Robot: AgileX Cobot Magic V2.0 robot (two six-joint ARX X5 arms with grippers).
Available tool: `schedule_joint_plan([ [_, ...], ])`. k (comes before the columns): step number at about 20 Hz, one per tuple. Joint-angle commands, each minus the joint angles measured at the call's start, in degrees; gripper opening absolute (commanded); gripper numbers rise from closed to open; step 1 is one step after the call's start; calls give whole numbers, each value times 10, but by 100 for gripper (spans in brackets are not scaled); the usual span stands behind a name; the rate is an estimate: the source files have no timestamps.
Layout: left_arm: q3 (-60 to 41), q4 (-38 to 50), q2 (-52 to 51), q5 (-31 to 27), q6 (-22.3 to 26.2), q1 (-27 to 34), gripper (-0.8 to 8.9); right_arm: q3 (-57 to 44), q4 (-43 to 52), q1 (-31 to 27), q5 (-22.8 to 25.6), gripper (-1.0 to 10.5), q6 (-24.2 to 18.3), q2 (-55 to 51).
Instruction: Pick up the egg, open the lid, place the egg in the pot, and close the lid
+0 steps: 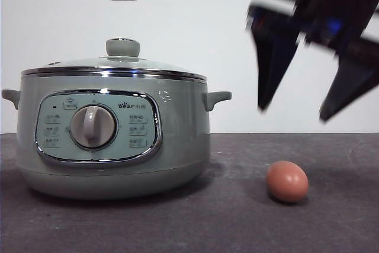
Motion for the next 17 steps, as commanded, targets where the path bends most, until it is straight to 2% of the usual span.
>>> schedule_joint_plan([
  [1,4,7,0,1,9,-2,355,1,18,1,2,435,14,57],
  [6,4,7,0,1,9,-2,355,1,55,0,0,431,14,154],
  [7,4,7,0,1,9,-2,355,1,57,0,0,399,14,164],
  [12,4,7,0,0,9,-2,355,0,57,0,0,3,14,176],
  [17,4,7,11,-1,31,-4,355,1,54,0,0,-12,-5,142],
])
